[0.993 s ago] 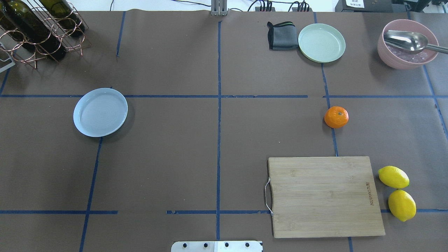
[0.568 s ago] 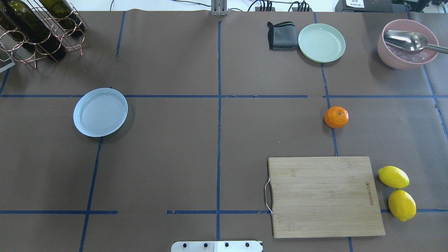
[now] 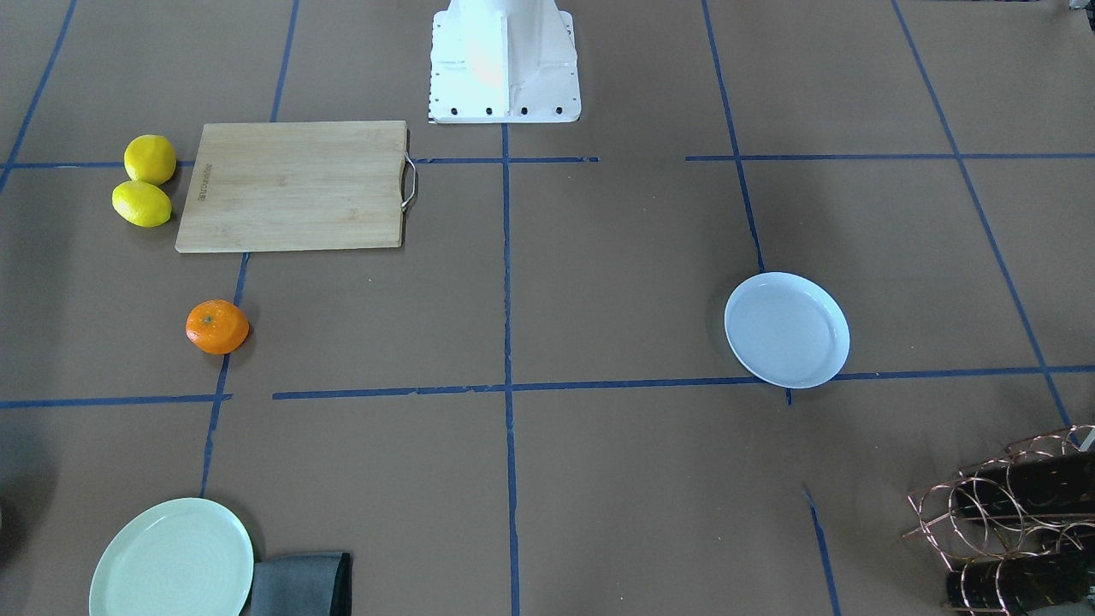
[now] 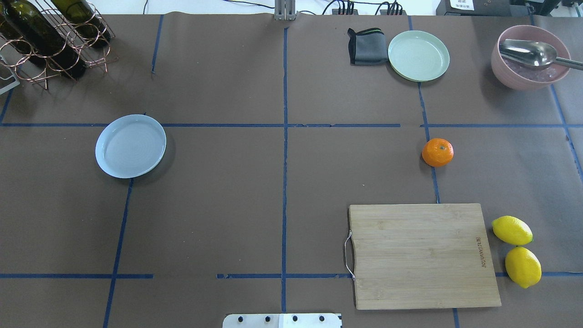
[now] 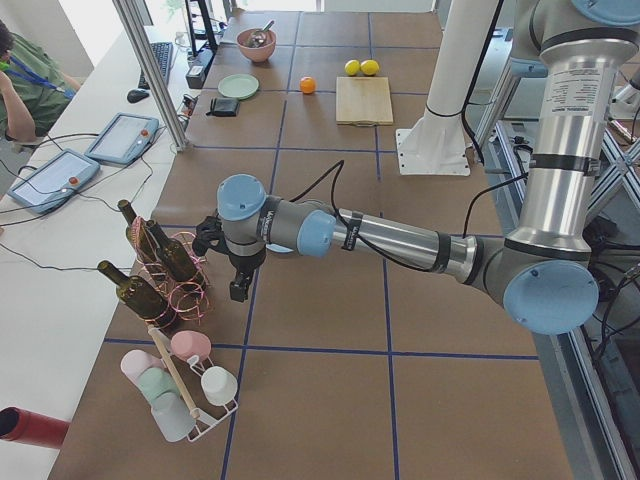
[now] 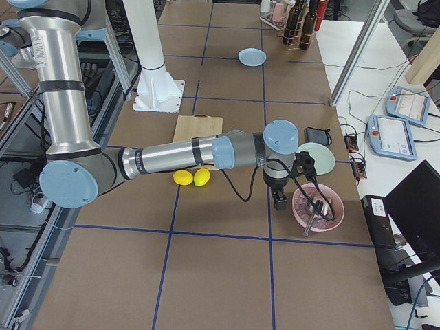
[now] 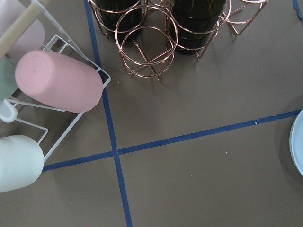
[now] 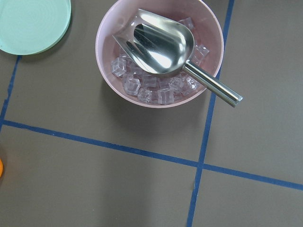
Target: Pick orange to plate
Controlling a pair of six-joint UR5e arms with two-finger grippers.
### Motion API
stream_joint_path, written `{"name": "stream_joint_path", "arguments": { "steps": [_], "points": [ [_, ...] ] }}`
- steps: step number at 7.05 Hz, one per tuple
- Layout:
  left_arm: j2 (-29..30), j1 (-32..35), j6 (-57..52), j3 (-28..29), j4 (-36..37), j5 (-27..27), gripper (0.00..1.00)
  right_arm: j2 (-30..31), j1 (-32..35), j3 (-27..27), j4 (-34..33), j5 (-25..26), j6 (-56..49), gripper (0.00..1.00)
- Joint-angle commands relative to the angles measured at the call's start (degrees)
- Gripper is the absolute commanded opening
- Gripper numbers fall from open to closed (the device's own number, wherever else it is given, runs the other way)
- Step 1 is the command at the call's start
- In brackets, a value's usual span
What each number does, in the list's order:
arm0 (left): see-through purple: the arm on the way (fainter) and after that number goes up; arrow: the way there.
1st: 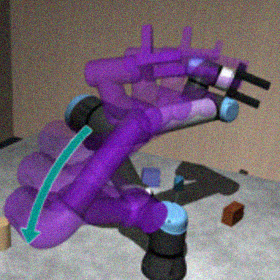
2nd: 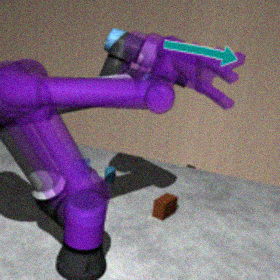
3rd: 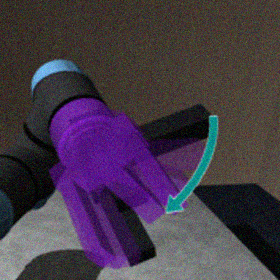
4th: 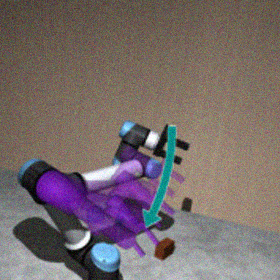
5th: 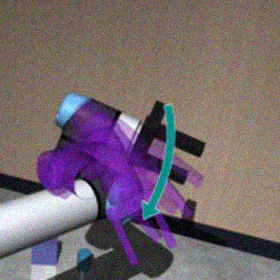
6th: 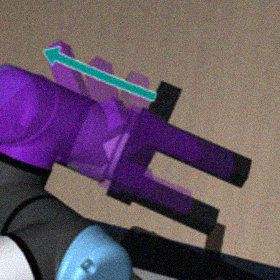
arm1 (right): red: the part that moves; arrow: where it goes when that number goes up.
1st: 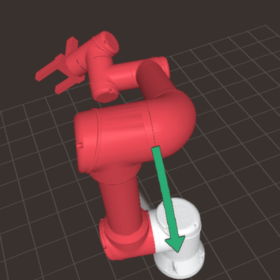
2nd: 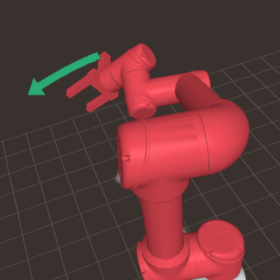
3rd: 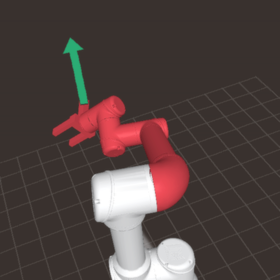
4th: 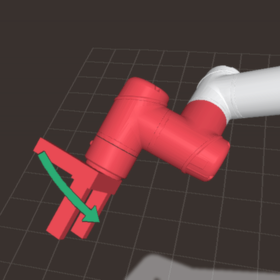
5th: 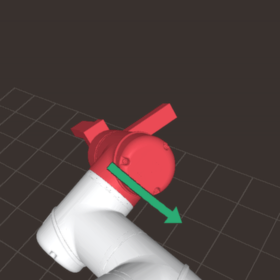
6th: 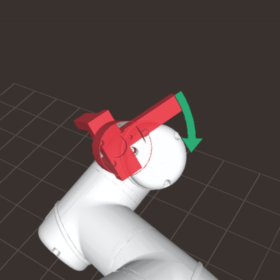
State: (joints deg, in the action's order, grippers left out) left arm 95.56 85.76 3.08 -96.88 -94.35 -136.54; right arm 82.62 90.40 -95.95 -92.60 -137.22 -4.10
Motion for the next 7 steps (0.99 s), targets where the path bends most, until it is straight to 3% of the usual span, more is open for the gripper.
{"name": "stream_joint_path", "arguments": {
  "steps": [1,4,7],
  "points": [
    [0.6,-3.3,3.8,0.5,-3.5,0.0,1.0,-0.3,-2.4,0.0,0.1,-0.3,0.0,1.0],
    [-2.4,-11.4,25.8,0.7,-20.8,5.1,1.0,-0.6,-3.0,1.2,0.1,-0.6,0.0,1.0],
    [-3.0,-24.8,45.8,2.1,-32.0,15.6,1.0,-1.2,-3.9,1.6,0.1,-0.8,4.6,1.0]
  ]
}}
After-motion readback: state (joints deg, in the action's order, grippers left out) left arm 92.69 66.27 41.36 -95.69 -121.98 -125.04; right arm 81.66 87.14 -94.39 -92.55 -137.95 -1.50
